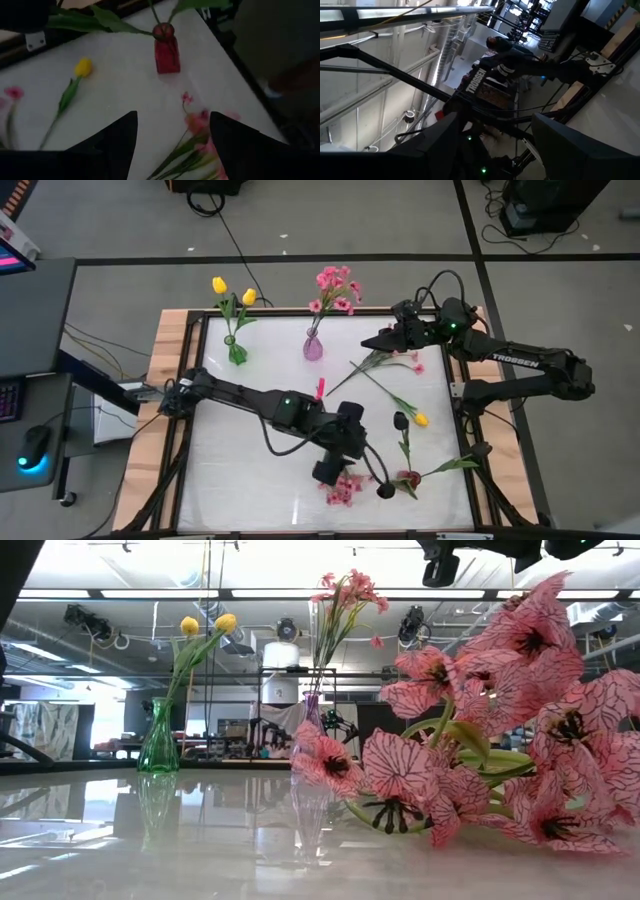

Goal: Sort flowers into vase by color
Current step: Put the bottom pink flower into the purple vase

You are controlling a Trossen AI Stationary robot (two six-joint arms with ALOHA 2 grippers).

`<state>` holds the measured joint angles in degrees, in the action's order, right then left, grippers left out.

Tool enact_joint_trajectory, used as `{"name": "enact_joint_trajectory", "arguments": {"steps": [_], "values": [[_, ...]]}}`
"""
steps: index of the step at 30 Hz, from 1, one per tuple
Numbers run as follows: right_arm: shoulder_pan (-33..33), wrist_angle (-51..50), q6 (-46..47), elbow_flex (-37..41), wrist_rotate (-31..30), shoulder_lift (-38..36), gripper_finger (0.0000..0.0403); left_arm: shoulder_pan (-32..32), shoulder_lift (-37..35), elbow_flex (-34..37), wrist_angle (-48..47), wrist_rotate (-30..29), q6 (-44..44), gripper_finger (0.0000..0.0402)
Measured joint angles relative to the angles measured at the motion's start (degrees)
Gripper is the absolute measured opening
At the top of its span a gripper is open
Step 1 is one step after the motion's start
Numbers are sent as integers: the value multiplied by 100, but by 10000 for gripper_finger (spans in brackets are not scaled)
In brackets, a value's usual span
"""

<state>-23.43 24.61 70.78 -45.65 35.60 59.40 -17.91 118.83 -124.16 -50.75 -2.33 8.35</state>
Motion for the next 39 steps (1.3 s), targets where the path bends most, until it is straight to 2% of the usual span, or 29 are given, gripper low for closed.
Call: {"name": "enact_joint_trajectory", "arguments": {"steps": [8, 13, 18, 27, 34, 39], "values": [[-1, -8, 0, 0, -1, 2, 258, -35, -298, -7, -940, -2, 1602, 254], [1, 14, 0, 0, 1, 2, 258, -31, -433, -12, -1293, -3, 1933, 254], [-1, 5, 0, 0, 0, 2, 258, -62, -519, -4, -1578, 51, 1641, 254], [-1, 12, 0, 0, 1, 2, 258, -63, -884, -2, -1794, 57, 337, 254], [0, 9, 0, 0, 1, 2, 258, -63, -1223, -7, -1943, 57, 126, 254], [-1, 11, 0, 0, 1, 2, 258, -55, -1256, -6, -2711, 52, 130, 254]]}}
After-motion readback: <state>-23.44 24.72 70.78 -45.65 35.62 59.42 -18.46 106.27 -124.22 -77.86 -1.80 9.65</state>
